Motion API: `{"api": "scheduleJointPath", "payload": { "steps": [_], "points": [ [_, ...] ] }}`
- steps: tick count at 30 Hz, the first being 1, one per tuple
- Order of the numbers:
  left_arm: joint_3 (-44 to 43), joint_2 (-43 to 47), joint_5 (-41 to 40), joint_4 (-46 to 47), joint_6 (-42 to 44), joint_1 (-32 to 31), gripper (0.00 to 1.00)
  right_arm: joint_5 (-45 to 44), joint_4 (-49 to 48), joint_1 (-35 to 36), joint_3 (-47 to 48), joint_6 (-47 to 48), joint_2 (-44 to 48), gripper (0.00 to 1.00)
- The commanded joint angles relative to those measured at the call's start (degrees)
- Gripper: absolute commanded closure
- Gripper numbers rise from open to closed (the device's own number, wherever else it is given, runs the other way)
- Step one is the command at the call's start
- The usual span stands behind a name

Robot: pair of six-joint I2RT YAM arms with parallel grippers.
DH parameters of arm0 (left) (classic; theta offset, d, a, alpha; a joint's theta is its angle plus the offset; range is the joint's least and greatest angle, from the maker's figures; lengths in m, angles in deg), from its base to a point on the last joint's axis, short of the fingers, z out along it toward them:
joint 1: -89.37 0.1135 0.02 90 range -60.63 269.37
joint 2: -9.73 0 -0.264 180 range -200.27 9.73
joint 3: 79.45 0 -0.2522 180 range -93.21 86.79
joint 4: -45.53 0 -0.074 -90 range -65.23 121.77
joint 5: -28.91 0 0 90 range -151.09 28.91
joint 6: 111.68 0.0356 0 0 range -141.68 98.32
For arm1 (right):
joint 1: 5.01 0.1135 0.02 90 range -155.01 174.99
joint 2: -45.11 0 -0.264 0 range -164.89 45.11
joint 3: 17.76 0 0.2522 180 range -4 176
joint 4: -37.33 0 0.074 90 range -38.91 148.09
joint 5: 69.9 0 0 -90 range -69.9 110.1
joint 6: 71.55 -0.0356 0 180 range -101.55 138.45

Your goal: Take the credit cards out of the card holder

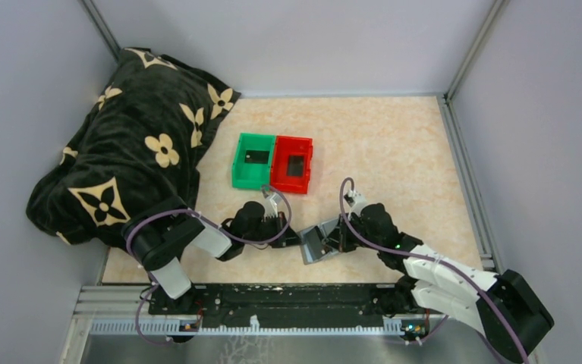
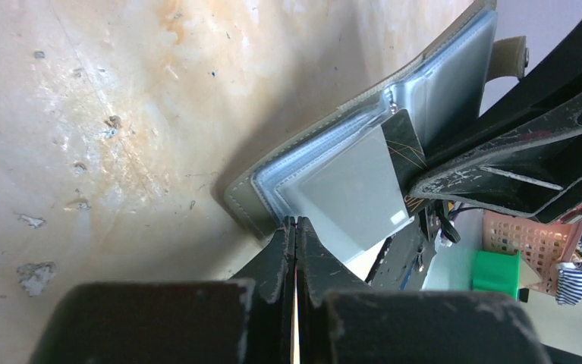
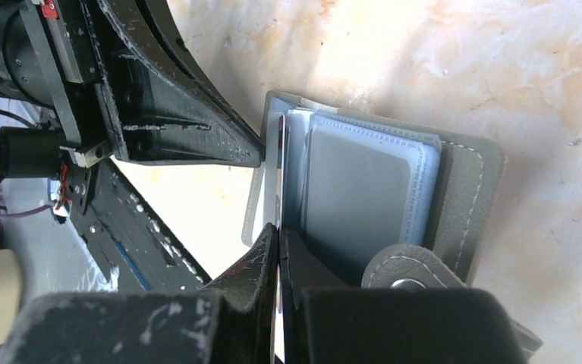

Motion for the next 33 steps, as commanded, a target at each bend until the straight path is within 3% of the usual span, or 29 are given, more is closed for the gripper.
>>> {"api": "scheduleJointPath", "payload": {
  "steps": [1,9,17,26,31,33],
  "points": [
    [-1.1,-1.14,-0.81,0.22,1.27,0.36,1.0,-1.85,4.07,-0.73,2.08,3.55,4.38,1.0],
    [-1.98,-1.91,0.03,0.14,1.21,0.35,1.0,-9.8,11.23,-0.73,4.98,9.94,6.35,1.0],
    [-2.47,-2.84,0.62,0.22,1.23,0.34,1.0,-12.22,12.51,-0.72,5.27,9.4,9.77,1.0],
    [-2.34,-2.4,1.15,1.06,1.46,0.34,0.98,-20.92,16.6,-1.17,6.74,6.71,14.86,1.0],
    [-0.48,1.94,0.5,3.15,1.46,0.34,0.45,-17.21,14.73,-1.39,7.36,6.24,17.76,1.0],
    [0.86,4.44,0.46,5.72,1.7,0.33,0.35,-15.24,13.17,-1.42,7.28,5.26,17.68,1.0]
  ]
}}
